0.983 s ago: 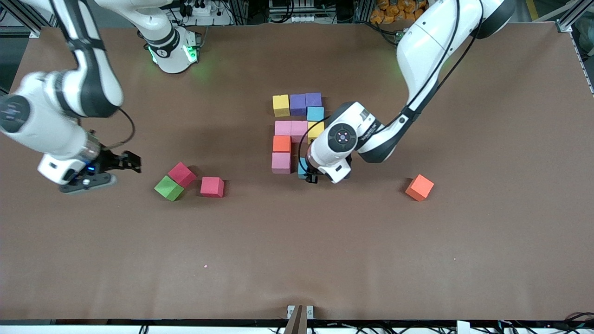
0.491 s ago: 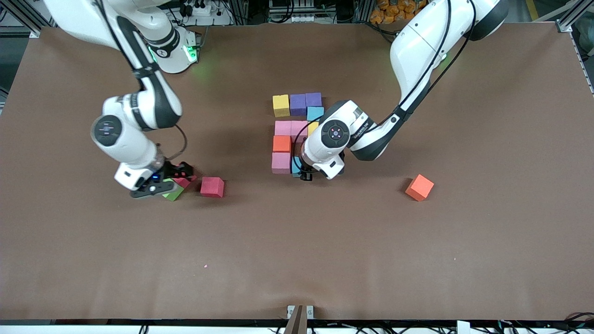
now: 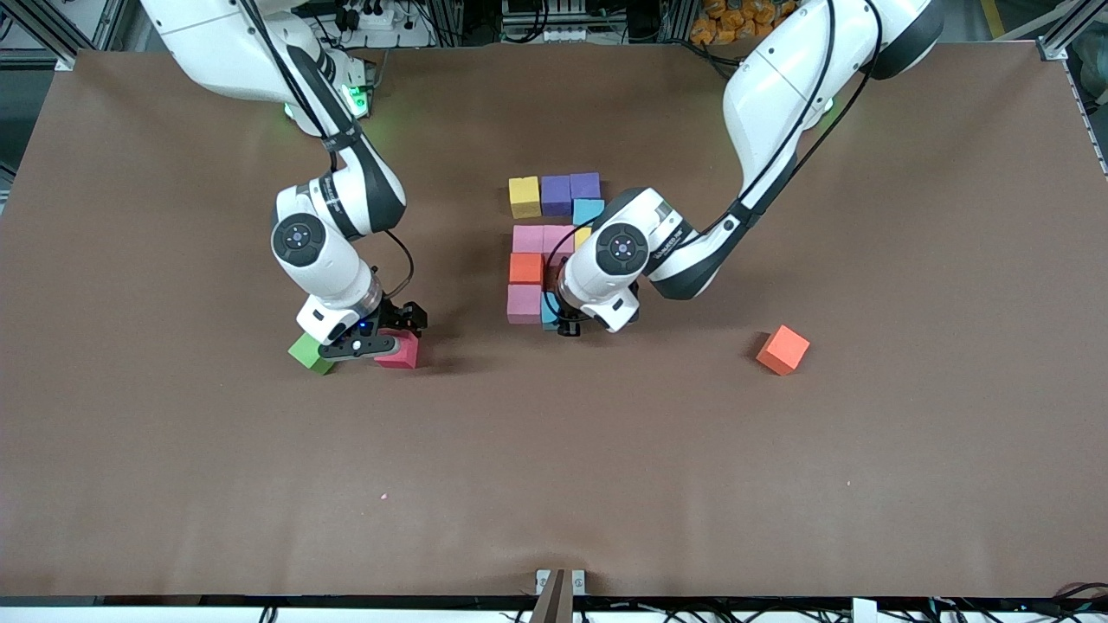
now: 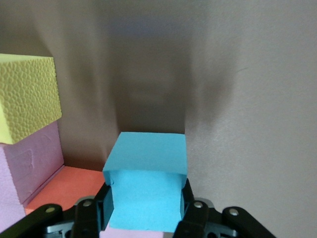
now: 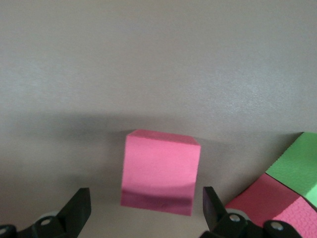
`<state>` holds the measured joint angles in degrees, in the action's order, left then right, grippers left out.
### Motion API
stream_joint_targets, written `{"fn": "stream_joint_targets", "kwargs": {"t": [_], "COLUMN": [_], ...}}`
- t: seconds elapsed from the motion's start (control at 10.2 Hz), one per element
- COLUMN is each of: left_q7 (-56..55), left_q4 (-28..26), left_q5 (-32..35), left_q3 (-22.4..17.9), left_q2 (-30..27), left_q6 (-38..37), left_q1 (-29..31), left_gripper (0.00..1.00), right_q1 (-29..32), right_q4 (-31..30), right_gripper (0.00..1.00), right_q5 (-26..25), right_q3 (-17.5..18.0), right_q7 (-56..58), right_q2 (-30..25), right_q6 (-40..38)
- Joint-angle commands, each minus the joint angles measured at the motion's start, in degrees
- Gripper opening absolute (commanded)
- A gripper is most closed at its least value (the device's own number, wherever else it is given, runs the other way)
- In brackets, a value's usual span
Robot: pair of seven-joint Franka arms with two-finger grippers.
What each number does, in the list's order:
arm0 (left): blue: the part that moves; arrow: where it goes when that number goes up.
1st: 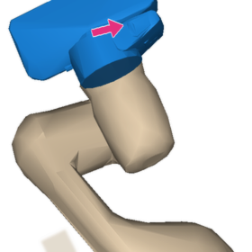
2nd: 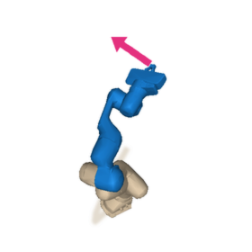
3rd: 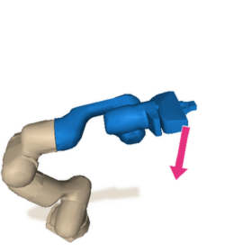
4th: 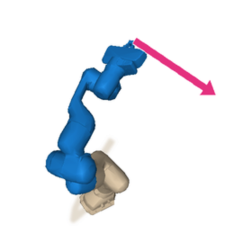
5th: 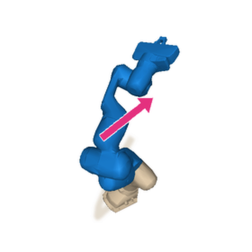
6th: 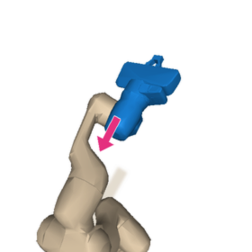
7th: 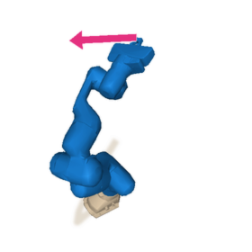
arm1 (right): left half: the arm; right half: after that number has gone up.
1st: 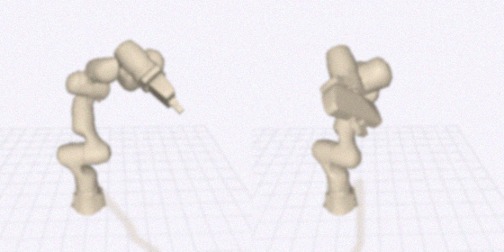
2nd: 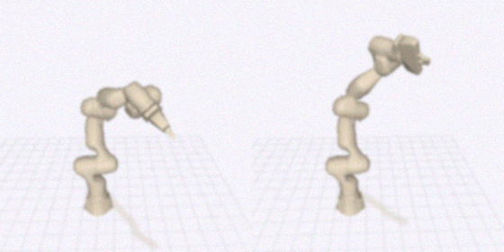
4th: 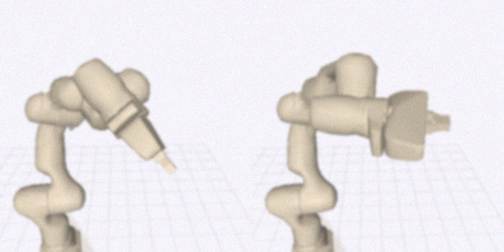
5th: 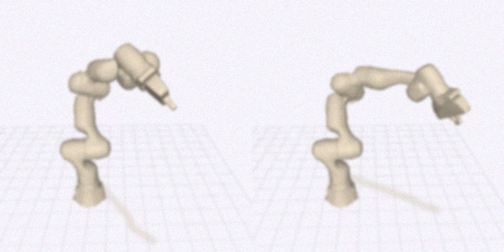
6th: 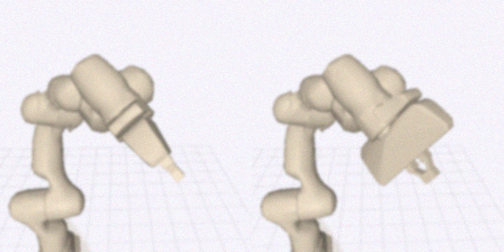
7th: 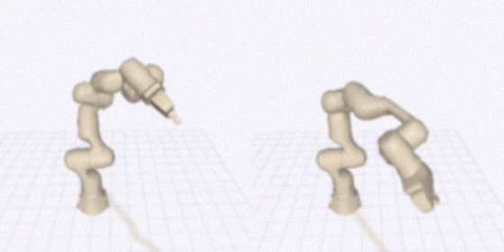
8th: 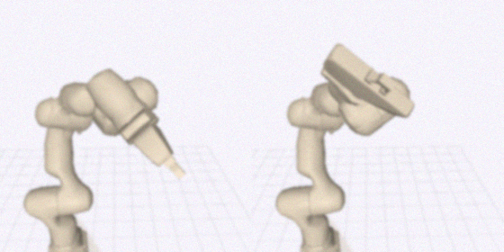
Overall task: Form number 2 with 11 blocks
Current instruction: 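Grasp the pink cube beside the green cube with the right gripper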
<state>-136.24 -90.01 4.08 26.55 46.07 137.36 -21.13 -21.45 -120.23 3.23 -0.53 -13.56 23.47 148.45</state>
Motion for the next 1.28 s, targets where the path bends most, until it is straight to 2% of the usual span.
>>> {"fn": "stream_joint_targets", "kwargs": {"t": [0.0,0.2,0.29,0.69,0.79,0.98,1.08,1.18], "left_q7": [-0.61,-0.52,-0.43,0.18,0.18,0.27,0.27,0.27], "left_q4": [0.27,-0.43,-0.43,-2.19,-2.19,-2.8,-3.24,-3.24], "left_q5": [-1.0,-0.83,-0.74,-0.65,-0.65,-0.48,0.31,0.75], "left_q3": [-0.45,-0.45,-0.45,-0.53,-0.53,-0.53,-0.53,-0.53], "left_q2": [0.16,0.07,0.07,-0.36,-0.28,-0.36,-0.45,-0.45], "left_q6": [0.63,0.54,0.54,0.37,0.45,0.37,0.36,0.36], "left_q1": [-0.49,-0.49,-0.58,-0.4,-0.49,-0.49,-0.49,-0.58], "left_gripper": [0.55,0.56,0.56,0.57,0.57,0.58,0.58,0.59], "right_q1": [0.45,0.36,0.27,-0.26,-0.43,-0.78,-1.65,-2.18], "right_q4": [0.61,1.04,1.05,1.66,1.75,1.75,2.18,3.15], "right_gripper": [1.0,1.0,1.0,1.0,0.92,0.65,0.57,0.54], "right_q5": [0.29,0.28,0.54,0.46,0.46,0.55,0.55,0.55], "right_q3": [-0.17,-0.61,-0.7,-0.78,-0.78,-0.87,-1.05,-1.57], "right_q7": [-0.42,-0.51,-1.46,-1.82,-1.91,-2.44,-3.14,-3.84], "right_q2": [1.14,2.19,3.33,5.0,5.01,4.49,4.22,4.05], "right_q6": [0.52,1.3,4.1,4.83,4.83,4.04,3.86,2.56]}}
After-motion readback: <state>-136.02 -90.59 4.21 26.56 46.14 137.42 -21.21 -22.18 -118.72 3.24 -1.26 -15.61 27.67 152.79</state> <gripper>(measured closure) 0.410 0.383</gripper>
